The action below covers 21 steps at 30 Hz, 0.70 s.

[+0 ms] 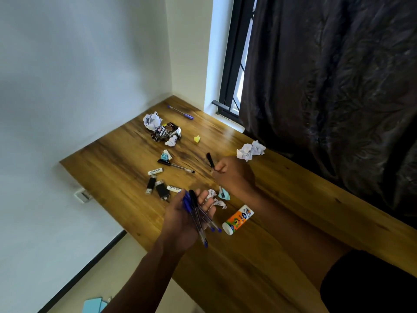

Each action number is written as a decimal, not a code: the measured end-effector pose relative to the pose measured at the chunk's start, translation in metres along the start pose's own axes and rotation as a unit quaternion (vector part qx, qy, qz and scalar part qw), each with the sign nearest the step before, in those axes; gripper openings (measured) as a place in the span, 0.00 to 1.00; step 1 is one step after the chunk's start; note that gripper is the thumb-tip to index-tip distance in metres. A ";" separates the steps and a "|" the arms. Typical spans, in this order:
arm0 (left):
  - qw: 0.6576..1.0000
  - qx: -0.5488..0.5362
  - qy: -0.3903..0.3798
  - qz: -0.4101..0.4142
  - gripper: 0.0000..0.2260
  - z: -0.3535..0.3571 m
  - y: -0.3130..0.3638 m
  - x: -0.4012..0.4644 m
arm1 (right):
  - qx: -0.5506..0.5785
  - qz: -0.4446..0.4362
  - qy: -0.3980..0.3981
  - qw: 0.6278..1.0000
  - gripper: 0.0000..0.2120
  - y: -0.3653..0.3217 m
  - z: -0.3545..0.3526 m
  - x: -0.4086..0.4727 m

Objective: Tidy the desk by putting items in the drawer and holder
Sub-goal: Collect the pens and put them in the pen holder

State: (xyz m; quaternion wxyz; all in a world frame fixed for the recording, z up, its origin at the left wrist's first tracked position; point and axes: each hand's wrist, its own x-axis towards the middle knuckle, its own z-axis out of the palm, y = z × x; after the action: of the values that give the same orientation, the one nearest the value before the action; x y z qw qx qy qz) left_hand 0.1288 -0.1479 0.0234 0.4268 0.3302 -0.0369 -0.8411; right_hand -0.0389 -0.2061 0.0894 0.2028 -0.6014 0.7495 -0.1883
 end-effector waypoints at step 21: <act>0.994 -0.072 0.048 0.073 0.18 0.003 0.012 -0.026 | -0.093 -0.188 -0.006 0.978 0.10 -0.050 0.016 -0.057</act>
State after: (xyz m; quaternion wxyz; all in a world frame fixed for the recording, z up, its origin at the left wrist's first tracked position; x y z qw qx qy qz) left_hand 0.1465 -0.1369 0.0433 0.5107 0.3352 0.0201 -0.7915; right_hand 0.0222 -0.1618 0.1065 0.1116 -0.7490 0.6360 -0.1487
